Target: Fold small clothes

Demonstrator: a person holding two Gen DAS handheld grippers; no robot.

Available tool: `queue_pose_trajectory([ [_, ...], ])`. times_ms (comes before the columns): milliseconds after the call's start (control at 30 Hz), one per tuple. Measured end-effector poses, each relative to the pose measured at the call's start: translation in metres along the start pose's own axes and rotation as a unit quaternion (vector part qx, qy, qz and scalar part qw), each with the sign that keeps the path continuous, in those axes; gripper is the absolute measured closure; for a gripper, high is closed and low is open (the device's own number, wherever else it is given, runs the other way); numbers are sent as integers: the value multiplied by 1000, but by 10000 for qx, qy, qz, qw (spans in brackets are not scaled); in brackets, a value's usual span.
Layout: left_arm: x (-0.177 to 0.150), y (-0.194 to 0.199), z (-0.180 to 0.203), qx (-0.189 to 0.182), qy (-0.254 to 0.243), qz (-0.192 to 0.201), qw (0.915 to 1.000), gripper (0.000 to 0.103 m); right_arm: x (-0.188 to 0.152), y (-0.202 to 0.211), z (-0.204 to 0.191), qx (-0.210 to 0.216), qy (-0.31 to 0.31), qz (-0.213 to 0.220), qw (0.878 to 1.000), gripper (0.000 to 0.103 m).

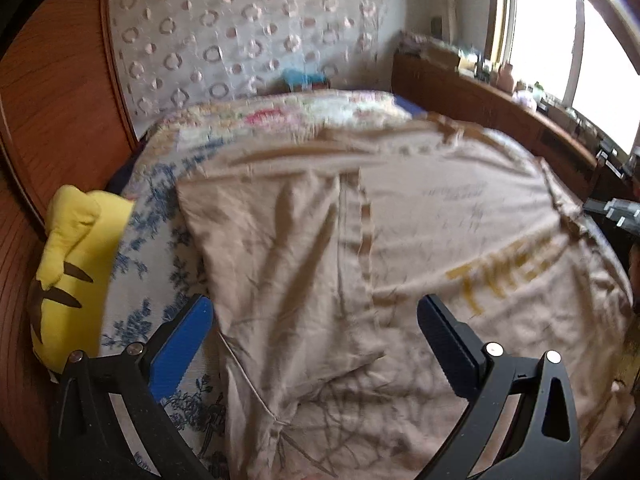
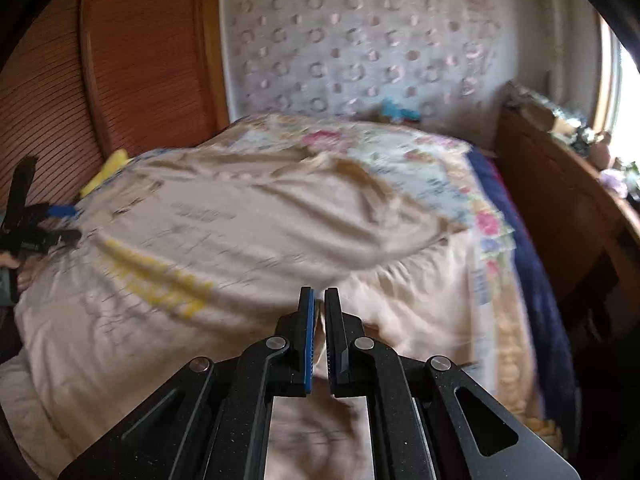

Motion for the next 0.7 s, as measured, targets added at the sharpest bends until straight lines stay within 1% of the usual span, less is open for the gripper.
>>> queue_pose_trajectory([
  [67,6,14,7,-2,-29,248,9997,0,-11,-8,-10,128,50,-168,9998,98],
  [167,8,28,18,-81,-3,462,9989,0,-22,-17,-12,76,108,-328,9994,98],
  [233,11,33,26,-109,-18,552,9984,0,-25,-16,-5,49,7,-359,9993,90],
  [300,14,36,36,-105,-82,621,9980,0,-22,-9,6,-37,-153,-269,9995,78],
  [333,14,37,40,-122,-105,643,9978,0,-20,-6,12,-79,-238,-225,9994,75],
  [367,14,40,44,-168,-136,678,9975,0,-18,-2,19,-118,-328,-183,9992,69],
  [400,15,40,48,-192,-146,699,9973,0,-17,2,23,-158,-401,-146,9990,66],
  [500,16,44,59,-258,-197,788,9964,0,-17,9,46,-416,-572,-82,9975,66],
  [533,15,45,61,-228,-218,811,9962,0,-21,13,47,-501,-610,-100,9968,66],
  [600,14,47,65,-138,-270,855,9959,0,-26,10,60,-665,-642,-175,9956,66],
  [700,11,47,69,-133,-282,842,9960,0,-34,-2,78,-918,-705,-384,9925,66],
])
Point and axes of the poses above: each gripper's, at about its wrist camera, not at the fingertips, and y roughly against the way its jaws point, z to its right, x to its top, the point moved 9 cm from there along -y, roughly the way its jaws point, and after that the axes turned 11 degrees about -x, right-handed, at the moved point
